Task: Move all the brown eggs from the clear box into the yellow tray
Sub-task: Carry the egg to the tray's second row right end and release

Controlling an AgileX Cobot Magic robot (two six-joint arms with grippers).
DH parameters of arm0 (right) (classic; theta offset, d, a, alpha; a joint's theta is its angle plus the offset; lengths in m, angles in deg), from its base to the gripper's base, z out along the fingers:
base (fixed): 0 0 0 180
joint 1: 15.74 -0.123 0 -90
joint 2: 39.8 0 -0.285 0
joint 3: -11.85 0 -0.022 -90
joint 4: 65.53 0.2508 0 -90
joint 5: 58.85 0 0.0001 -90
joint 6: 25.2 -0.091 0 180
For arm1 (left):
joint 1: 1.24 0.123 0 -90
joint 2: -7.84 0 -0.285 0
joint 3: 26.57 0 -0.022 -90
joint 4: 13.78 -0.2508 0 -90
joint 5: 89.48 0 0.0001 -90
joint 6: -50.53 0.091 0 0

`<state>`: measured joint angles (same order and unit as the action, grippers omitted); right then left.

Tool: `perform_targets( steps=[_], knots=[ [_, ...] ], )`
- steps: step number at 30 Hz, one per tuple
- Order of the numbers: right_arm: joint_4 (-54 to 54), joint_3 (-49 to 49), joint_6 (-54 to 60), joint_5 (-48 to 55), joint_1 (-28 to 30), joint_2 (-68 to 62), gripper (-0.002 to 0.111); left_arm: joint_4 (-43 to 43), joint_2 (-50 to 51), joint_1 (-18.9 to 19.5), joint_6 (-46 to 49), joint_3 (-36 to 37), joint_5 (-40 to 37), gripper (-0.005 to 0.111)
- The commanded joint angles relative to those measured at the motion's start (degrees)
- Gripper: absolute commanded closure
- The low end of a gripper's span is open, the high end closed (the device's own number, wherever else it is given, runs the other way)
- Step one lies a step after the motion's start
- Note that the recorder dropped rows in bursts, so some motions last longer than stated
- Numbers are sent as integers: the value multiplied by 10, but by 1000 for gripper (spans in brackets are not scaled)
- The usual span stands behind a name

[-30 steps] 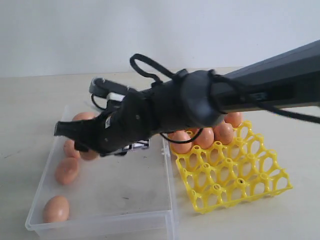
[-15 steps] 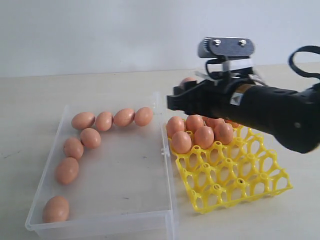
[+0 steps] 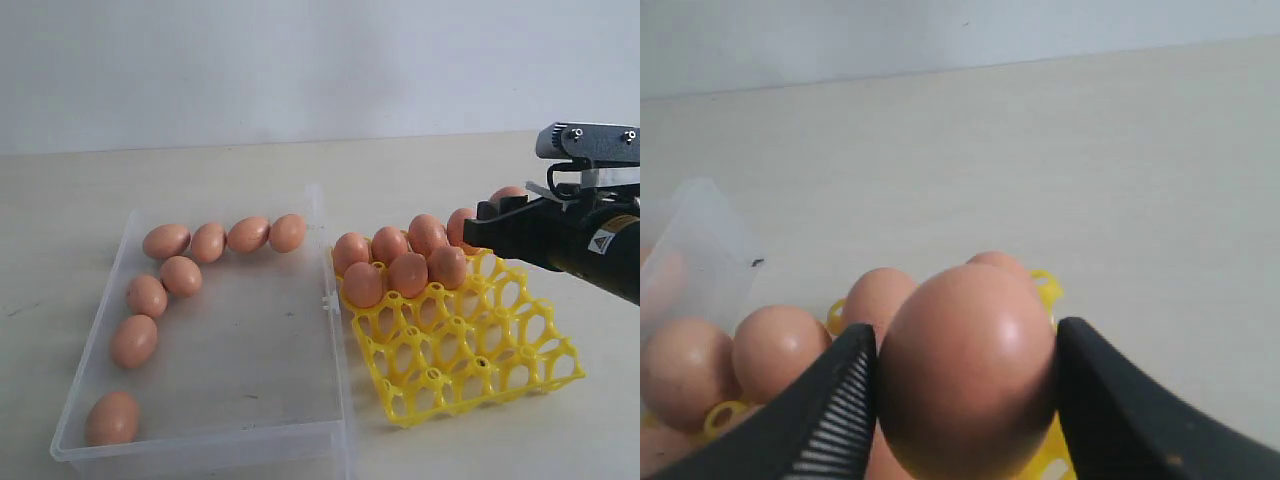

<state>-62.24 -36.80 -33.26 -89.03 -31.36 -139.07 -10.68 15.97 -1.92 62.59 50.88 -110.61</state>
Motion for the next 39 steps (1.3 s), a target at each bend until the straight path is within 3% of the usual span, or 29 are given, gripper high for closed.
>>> perform_targets(
  steps=[1,18,39],
  knots=[
    [-18,-2,-10,-32,7,-35,108,4,-3,1,-3,-2,5,107],
    [10,-2,18,-81,13,-105,108,4,-3,1,-3,-2,5,107],
    [6,39,25,-57,23,-141,106,4,-3,1,-3,-2,5,107]
  ],
)
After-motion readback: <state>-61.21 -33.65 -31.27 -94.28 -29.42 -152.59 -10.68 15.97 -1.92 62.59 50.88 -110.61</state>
